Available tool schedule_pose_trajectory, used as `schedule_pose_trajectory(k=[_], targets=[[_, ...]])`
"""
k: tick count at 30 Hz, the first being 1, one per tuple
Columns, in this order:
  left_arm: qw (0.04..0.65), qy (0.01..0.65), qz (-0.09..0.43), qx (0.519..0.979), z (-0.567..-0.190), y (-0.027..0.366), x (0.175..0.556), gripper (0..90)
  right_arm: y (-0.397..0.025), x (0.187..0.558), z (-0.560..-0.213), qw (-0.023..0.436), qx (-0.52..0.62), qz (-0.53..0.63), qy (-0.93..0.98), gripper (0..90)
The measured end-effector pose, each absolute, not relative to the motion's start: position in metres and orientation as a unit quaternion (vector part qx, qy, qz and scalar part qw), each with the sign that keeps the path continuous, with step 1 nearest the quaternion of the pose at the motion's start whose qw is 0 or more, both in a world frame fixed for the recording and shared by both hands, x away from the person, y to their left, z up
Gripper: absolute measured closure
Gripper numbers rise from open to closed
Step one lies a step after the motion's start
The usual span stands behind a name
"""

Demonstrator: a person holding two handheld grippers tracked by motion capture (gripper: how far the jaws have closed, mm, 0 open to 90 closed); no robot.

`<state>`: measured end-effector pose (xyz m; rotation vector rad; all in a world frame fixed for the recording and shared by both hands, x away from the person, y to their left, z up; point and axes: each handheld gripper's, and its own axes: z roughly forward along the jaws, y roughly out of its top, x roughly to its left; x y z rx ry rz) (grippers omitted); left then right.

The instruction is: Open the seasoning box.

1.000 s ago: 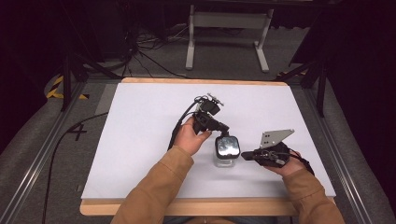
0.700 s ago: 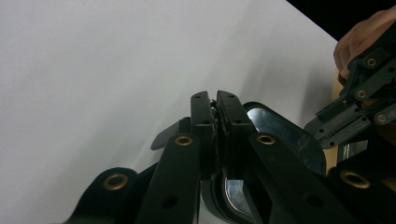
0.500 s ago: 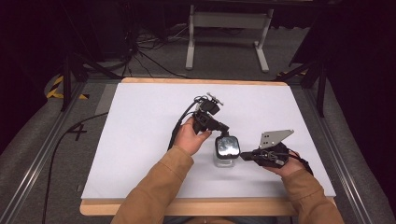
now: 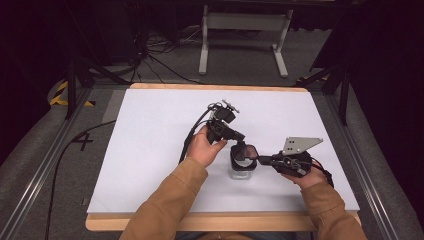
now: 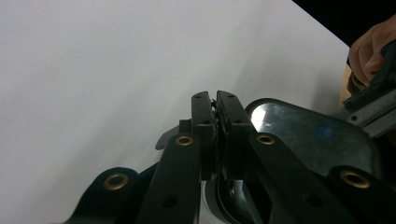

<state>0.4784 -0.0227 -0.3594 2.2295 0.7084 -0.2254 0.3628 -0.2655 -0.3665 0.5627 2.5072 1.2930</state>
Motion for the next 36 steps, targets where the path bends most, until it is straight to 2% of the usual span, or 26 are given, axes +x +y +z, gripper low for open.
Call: schedule_pose_trajectory(k=[1,5,17,26,31,36], targets=[[0.383,0.279,-0.084,0.877,-0.359,-0.022,0.478,89.4,-0.265,0.363,-0.366,0.137,0.195,0.452,0.860,89.8],[0.387,0.284,-0.089,0.873,-0.358,-0.019,0.476,89.2,-0.262,0.364,-0.362,0.155,0.198,0.464,0.849,89.8],[0.389,0.292,-0.049,0.872,-0.345,0.008,0.459,89.3,-0.257,0.375,-0.356,0.191,0.228,0.494,0.817,89.9],[0.398,0.283,-0.050,0.871,-0.340,0.029,0.438,89.5,-0.253,0.376,-0.357,0.200,0.238,0.501,0.808,89.9],[0.412,0.239,-0.048,0.878,-0.326,0.017,0.414,89.5,-0.252,0.375,-0.356,0.191,0.236,0.505,0.808,89.8],[0.413,0.226,-0.033,0.882,-0.322,-0.002,0.411,89.4,-0.251,0.375,-0.357,0.184,0.234,0.504,0.811,89.7]])
